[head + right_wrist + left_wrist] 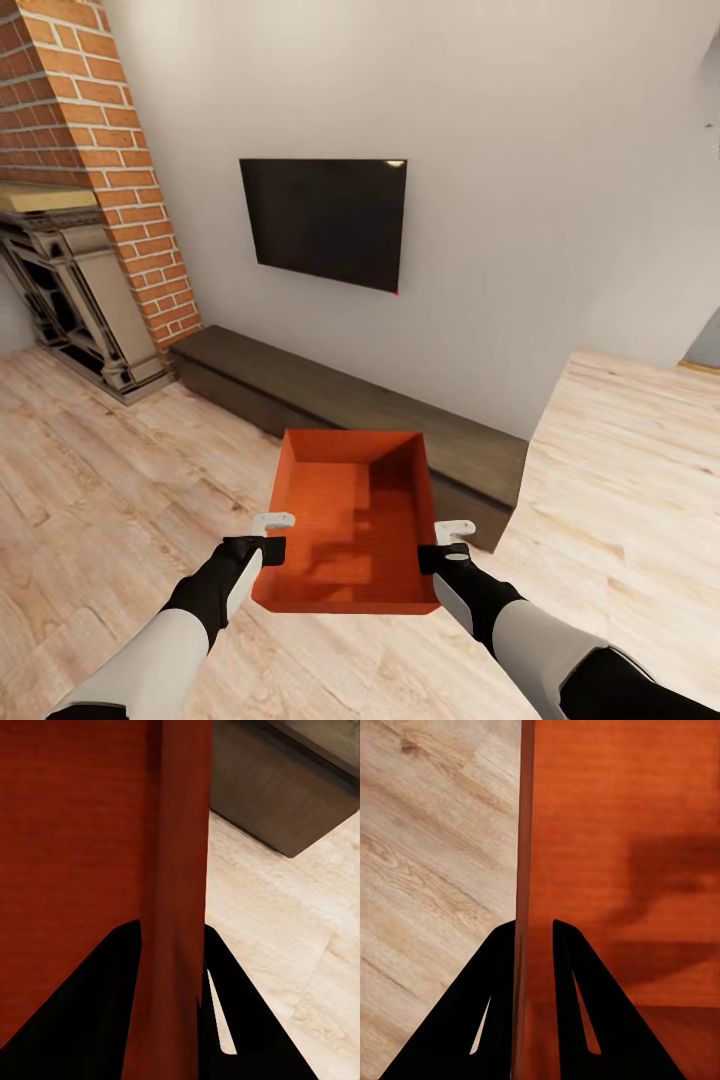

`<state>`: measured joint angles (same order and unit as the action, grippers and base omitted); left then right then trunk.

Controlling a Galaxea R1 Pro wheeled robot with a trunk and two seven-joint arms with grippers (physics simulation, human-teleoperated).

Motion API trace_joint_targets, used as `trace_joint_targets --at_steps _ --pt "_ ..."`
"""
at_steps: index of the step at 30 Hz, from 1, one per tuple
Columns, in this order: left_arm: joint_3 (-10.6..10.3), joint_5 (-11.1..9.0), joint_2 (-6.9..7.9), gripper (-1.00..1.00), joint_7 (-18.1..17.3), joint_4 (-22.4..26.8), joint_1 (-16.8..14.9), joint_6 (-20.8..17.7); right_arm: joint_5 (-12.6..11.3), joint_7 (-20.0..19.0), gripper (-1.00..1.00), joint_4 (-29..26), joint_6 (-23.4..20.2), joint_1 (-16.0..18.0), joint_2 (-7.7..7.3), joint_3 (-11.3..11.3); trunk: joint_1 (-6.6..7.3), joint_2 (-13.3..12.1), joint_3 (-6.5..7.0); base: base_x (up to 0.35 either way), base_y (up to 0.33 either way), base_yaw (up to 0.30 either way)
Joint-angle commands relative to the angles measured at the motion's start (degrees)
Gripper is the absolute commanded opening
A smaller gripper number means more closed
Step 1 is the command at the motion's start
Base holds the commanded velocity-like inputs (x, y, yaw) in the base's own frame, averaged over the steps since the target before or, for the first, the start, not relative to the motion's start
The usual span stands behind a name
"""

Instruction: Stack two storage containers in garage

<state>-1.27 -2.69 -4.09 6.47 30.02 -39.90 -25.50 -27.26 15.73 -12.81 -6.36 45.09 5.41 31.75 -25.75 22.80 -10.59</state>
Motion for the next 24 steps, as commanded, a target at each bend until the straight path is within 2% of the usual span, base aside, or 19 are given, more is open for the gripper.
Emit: trace_joint_targets --at_steps 1,24 --pt "0.3 1.2 -0.04 -1.00 0.7 1.8 0.0 -0.4 -1.5 0.1 -1.00 0.1 -0.3 0.0 -0.02 1.3 -0.03 0.1 -0.03 0.000 0.000 0.000" --pt "0.3 1.2 -0.04 -1.00 0.7 1.7 0.0 -0.4 -1.5 0.1 -1.00 0.1 -0.3 0.0 -0.04 1.3 -0.03 0.1 2.04 0.000 0.000 0.000"
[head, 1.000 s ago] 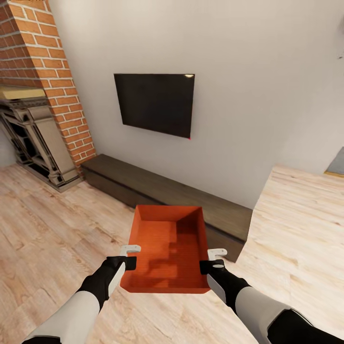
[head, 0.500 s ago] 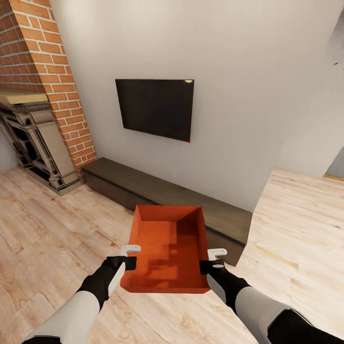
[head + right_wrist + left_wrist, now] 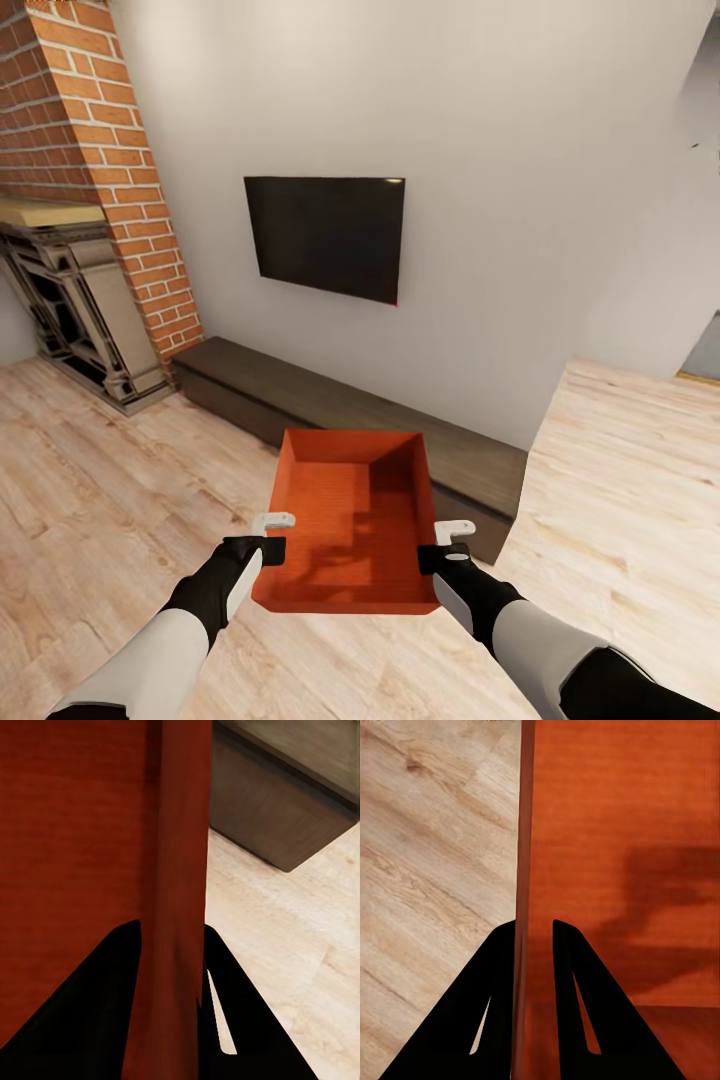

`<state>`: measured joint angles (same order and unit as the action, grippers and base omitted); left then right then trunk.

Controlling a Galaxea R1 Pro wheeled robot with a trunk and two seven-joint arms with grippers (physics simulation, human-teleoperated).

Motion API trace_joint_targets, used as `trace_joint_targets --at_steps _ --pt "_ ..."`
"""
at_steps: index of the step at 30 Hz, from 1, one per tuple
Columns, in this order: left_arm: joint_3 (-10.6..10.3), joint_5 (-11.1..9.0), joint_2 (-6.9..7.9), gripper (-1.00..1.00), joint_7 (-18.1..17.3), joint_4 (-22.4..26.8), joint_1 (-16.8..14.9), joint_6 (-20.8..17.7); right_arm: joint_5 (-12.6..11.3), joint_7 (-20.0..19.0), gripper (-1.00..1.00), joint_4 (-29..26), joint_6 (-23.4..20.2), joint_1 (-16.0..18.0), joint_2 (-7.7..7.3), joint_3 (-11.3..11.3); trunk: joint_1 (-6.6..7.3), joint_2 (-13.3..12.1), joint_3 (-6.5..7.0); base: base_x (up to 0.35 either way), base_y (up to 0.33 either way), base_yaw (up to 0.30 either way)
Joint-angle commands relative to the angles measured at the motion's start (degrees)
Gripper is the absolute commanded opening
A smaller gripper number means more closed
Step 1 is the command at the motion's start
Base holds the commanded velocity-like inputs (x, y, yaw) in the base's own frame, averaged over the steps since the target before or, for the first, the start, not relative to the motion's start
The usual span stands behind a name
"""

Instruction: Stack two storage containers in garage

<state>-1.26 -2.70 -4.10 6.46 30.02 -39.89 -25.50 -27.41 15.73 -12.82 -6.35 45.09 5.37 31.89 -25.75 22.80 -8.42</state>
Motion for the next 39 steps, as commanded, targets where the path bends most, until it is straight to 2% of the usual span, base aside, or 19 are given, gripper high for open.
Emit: trace_joint_targets --at_steps 1,39 --pt "0.3 1.2 -0.03 -1.00 0.7 1.7 -0.1 -0.4 -1.3 0.1 -1.00 0.1 -0.3 0.0 -0.01 1.2 -0.03 0.1 -0.03 0.000 0.000 0.000" --pt "0.3 1.2 -0.03 -1.00 0.7 1.7 0.0 -0.4 -1.3 0.1 -1.00 0.0 -0.3 0.0 -0.01 1.2 -0.03 0.1 3.39 0.000 0.000 0.000"
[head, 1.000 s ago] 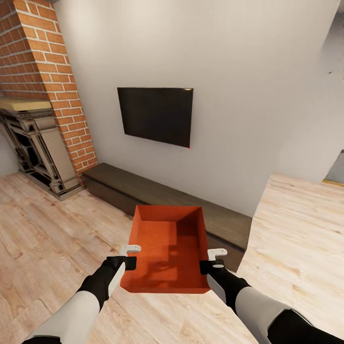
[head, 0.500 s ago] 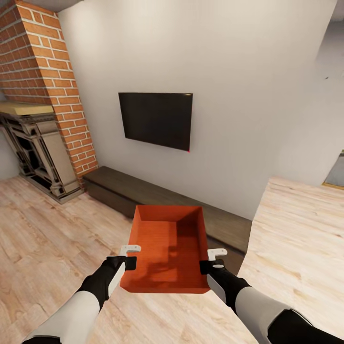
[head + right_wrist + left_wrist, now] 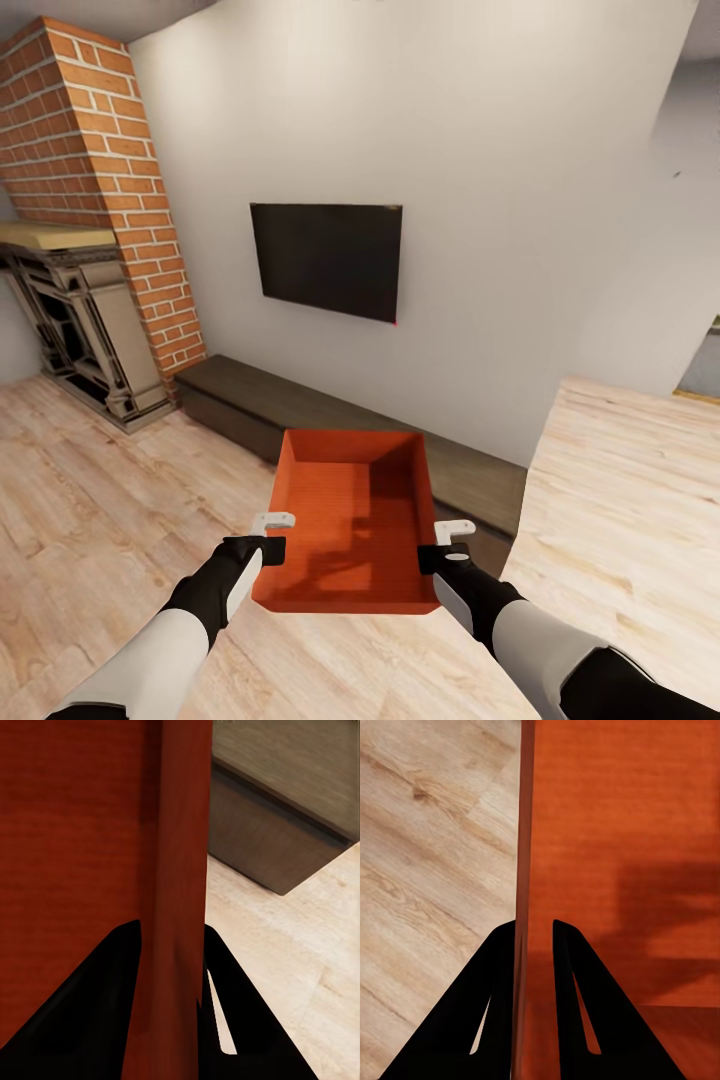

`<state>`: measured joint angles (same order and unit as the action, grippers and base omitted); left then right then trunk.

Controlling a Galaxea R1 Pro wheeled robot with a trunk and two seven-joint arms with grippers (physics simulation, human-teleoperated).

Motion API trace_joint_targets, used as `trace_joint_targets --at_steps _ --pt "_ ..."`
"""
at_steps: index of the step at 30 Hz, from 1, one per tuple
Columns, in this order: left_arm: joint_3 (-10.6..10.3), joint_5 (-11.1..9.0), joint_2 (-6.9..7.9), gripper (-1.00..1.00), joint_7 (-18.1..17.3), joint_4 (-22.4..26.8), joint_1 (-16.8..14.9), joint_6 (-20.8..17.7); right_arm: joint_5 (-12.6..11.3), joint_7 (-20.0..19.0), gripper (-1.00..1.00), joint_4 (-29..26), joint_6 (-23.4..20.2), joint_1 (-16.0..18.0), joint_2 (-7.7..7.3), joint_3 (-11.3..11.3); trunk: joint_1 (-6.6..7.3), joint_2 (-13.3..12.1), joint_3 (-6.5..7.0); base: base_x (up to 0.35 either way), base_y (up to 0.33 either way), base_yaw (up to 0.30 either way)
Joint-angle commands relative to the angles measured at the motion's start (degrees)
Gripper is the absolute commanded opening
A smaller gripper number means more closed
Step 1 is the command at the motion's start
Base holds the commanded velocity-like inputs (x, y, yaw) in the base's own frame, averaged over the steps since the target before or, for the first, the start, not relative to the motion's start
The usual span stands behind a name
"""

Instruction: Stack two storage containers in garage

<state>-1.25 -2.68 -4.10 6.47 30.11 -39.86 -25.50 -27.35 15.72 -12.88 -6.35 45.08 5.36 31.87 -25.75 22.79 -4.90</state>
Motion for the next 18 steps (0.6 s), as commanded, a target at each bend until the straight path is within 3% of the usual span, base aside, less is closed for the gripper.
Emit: trace_joint_targets --at_steps 1,18 --pt "0.3 1.2 -0.03 -1.00 0.7 1.6 -0.1 -0.4 -1.4 0.1 -1.00 0.1 -0.3 0.0 0.00 1.3 -0.04 0.1 -0.04 0.000 0.000 0.000" --pt "0.3 1.2 -0.03 -1.00 0.7 1.7 -0.1 -0.4 -1.4 0.1 -1.00 0.1 -0.3 0.0 0.03 1.3 -0.04 0.1 1.49 0.000 0.000 0.000"
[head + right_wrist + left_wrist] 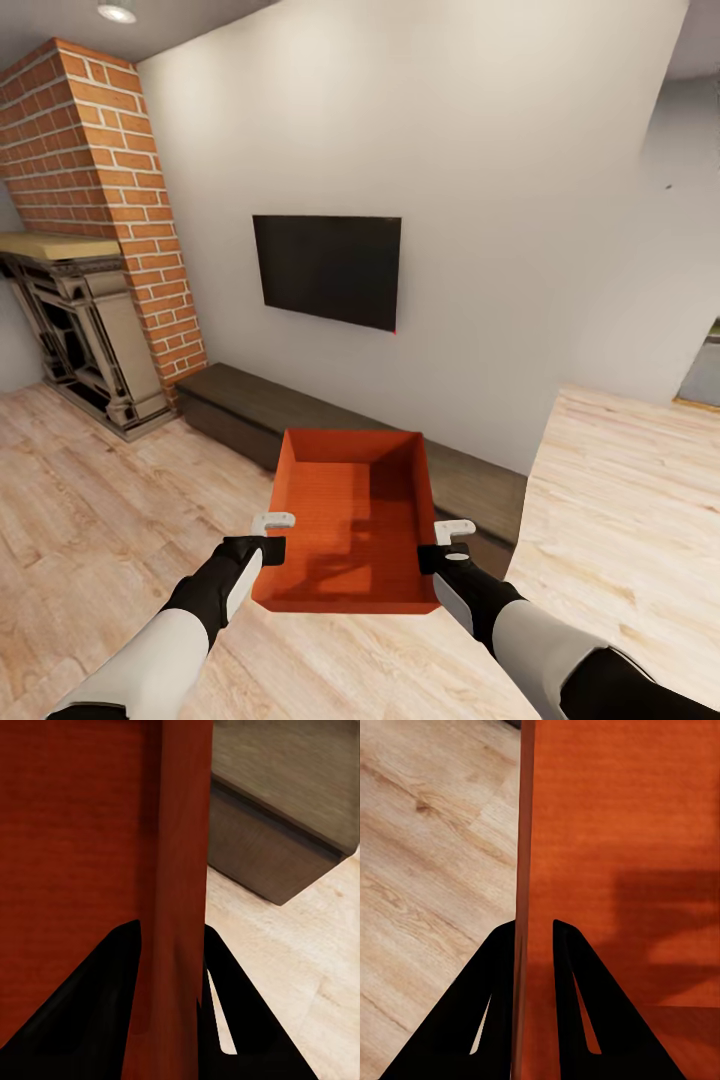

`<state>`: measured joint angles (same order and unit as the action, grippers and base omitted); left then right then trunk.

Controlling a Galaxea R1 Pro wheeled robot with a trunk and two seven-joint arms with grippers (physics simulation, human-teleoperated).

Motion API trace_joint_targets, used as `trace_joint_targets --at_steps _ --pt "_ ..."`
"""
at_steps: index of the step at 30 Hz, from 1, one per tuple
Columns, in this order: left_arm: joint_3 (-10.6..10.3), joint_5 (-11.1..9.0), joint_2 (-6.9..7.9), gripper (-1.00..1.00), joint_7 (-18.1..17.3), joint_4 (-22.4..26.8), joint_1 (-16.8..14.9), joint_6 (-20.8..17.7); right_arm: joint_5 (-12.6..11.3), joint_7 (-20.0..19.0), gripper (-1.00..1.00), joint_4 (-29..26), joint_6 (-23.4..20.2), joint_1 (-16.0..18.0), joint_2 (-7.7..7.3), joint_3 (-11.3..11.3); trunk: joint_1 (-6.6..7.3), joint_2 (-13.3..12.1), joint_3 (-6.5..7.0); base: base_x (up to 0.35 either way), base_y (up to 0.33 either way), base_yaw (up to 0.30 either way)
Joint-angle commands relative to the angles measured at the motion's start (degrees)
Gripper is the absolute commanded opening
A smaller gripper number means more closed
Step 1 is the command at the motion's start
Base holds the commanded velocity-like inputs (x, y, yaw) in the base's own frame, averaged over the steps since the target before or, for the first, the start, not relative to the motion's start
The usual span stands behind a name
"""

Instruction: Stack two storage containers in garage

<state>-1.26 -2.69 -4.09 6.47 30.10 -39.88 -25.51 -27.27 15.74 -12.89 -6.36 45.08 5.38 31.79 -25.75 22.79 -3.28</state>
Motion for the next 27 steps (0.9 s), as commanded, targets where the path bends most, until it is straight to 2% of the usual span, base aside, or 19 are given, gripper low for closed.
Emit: trace_joint_targets --at_steps 1,8,27 --pt "0.3 1.2 -0.04 -1.00 0.7 1.7 -0.1 -0.4 -1.5 0.1 -1.00 0.1 -0.3 0.0 0.00 1.3 -0.04 0.1 -0.05 0.000 0.000 0.000" --pt "0.3 1.2 -0.04 -1.00 0.7 1.7 -0.1 -0.4 -1.5 0.1 -1.00 0.1 -0.4 0.0 -0.02 1.3 -0.04 0.1 0.51 0.000 0.000 0.000" --pt "0.3 1.2 -0.04 -1.00 0.7 2.3 -0.1 -0.4 -1.5 0.1 -1.00 0.1 -0.4 0.0 -0.02 1.2 -0.04 0.1 0.56 0.000 0.000 0.000"
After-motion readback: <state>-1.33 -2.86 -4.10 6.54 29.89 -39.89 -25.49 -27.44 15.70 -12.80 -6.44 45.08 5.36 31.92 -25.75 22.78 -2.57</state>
